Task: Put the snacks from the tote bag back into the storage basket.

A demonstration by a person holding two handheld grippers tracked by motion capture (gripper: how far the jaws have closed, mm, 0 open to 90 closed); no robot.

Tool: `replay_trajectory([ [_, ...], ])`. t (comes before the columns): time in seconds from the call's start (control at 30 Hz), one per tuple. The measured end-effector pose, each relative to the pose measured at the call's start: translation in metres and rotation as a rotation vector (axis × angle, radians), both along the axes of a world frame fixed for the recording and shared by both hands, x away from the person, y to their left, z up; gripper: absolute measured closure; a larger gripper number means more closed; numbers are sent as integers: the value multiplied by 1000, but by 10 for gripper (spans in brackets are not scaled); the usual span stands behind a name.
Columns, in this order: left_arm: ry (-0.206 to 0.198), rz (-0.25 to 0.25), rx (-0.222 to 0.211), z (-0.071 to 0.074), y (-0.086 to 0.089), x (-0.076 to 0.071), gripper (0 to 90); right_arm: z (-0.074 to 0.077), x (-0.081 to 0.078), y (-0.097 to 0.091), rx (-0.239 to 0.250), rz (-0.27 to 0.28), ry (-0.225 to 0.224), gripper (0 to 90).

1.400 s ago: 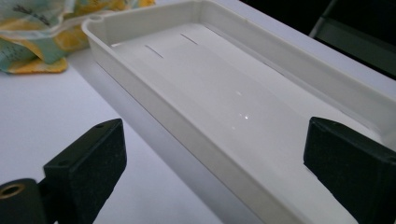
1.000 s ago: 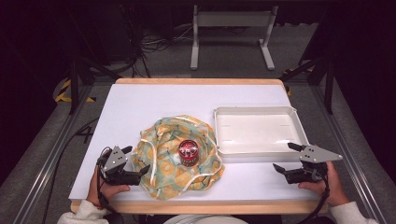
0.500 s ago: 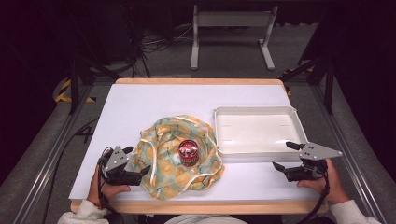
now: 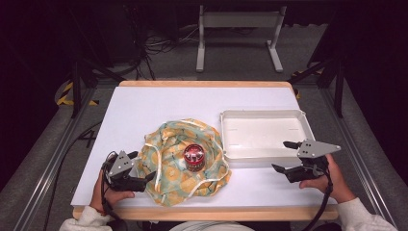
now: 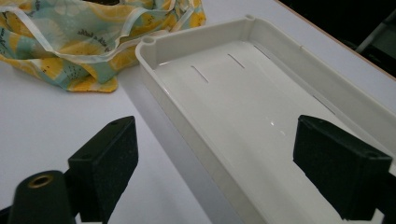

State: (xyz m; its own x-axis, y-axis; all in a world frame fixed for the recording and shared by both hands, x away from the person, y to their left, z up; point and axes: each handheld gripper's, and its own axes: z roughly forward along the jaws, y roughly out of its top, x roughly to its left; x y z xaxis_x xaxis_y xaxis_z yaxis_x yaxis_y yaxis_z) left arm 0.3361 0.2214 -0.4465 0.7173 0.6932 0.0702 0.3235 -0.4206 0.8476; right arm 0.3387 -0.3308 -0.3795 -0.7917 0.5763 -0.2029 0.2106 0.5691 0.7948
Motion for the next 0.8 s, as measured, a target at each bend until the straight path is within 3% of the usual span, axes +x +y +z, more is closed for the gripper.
replay_trajectory([
  [0.2,7,2,1,0,0,0,57,3,8,13,-43,21,29,148],
  [0.8,11,-1,19,-1,-3,2,57,7,20,50,-103,68,-3,178],
])
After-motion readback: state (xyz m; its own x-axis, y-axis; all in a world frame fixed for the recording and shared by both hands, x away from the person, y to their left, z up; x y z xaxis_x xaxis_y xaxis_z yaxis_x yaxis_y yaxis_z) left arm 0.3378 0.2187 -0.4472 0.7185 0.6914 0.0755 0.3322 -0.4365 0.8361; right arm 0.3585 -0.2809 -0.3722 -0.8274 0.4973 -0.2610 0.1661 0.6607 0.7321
